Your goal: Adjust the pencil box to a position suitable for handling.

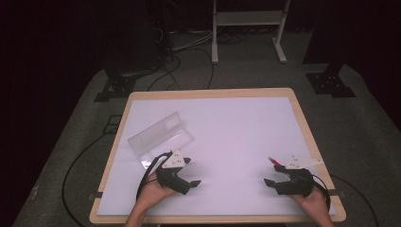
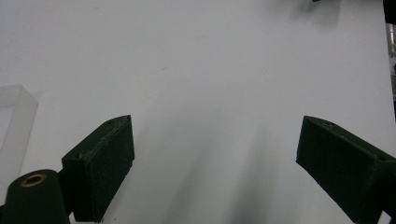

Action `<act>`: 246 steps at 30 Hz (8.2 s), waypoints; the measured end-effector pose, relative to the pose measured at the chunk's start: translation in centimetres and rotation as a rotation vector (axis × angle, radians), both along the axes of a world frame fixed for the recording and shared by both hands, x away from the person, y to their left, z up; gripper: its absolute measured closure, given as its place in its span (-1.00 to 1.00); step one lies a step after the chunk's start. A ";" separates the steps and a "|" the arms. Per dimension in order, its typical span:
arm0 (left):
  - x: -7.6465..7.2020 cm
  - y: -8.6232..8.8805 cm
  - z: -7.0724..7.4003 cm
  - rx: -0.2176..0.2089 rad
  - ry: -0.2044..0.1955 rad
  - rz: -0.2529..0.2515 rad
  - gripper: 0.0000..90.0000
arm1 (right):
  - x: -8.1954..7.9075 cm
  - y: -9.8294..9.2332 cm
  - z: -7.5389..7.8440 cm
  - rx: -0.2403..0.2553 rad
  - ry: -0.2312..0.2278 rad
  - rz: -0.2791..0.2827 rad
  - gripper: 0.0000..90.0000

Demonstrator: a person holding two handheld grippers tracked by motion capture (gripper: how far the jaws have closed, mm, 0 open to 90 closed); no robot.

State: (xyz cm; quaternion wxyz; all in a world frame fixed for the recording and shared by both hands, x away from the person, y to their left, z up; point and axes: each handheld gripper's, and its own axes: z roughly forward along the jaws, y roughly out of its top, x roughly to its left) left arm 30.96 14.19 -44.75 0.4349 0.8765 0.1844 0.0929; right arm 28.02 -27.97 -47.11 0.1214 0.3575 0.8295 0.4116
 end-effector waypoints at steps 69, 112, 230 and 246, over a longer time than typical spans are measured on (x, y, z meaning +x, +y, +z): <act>6.0 8.1 1.9 0.163 -0.018 0.173 -0.29 | -0.5 0.2 0.1 -0.018 -0.007 0.010 -0.40; 7.0 7.7 -0.6 0.288 0.065 0.131 0.92 | -0.5 0.1 0.1 0.000 -0.005 0.019 -0.39; 3.8 -8.0 0.7 0.264 -0.019 -0.295 0.98 | -0.8 -0.8 0.6 0.009 -0.028 -0.007 -0.40; 3.9 -8.0 -0.7 0.265 0.024 -0.290 0.97 | -0.8 -1.0 0.7 0.014 -0.027 -0.008 -0.39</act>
